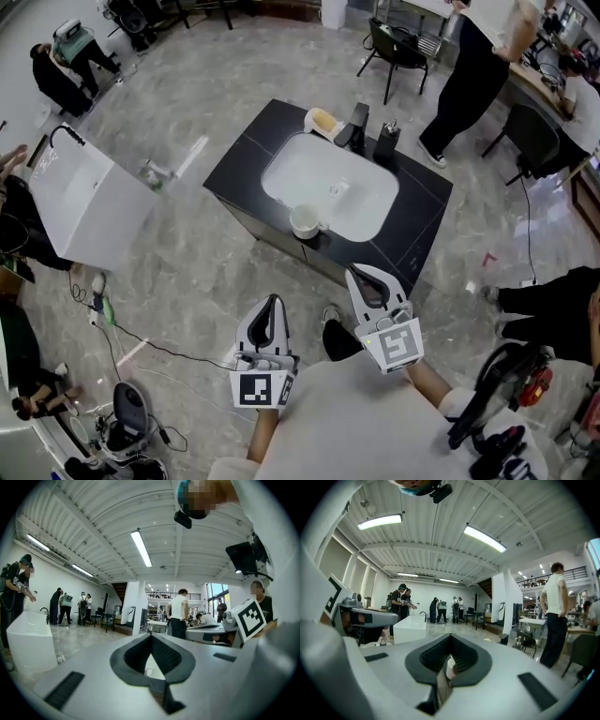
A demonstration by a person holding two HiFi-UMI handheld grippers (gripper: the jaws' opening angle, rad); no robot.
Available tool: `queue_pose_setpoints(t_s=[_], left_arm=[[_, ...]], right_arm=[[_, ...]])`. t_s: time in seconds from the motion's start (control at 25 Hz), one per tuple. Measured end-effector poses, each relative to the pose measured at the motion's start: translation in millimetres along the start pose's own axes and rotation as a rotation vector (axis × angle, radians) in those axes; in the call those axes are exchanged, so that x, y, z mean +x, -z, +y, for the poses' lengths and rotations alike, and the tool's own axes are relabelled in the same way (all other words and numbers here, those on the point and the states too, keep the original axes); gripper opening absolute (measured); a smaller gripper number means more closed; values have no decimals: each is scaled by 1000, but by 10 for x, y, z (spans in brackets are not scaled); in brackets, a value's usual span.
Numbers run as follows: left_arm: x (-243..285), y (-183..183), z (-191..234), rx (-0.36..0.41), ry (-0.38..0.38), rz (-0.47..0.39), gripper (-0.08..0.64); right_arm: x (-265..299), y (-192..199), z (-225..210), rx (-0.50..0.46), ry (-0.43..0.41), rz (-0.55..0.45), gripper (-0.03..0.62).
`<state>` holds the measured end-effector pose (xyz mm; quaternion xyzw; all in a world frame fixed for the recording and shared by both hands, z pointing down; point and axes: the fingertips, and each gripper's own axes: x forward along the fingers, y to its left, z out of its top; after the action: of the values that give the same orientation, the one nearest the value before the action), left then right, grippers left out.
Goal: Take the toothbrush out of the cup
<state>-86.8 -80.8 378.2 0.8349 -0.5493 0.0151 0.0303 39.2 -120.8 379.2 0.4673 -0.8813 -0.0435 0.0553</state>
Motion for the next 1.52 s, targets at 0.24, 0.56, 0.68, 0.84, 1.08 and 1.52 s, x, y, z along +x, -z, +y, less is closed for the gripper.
queue_pose_setpoints(t_s=[0.24, 0.56, 0.68, 0.84, 1.08, 1.52], left_arm=[[406, 47, 211, -8, -34, 29, 3], [644, 202, 566, -49, -64, 96, 3], [677, 209, 722, -51, -58, 103, 3], [660, 253, 934, -69, -92, 108, 3], [560, 444, 1176, -104, -144, 147, 3], [585, 638, 1302, -155, -166, 201, 3]], right_arm=[[467, 178, -170, 56, -69, 35, 3], [1098, 932, -180, 72, -75, 306, 3], [1375, 1269, -88, 49, -85, 416, 3], [1737, 1546, -92, 12, -91, 490, 3], [1897, 1648, 26, 4, -121, 520, 3], [2121, 1808, 106, -97, -175, 611, 53]])
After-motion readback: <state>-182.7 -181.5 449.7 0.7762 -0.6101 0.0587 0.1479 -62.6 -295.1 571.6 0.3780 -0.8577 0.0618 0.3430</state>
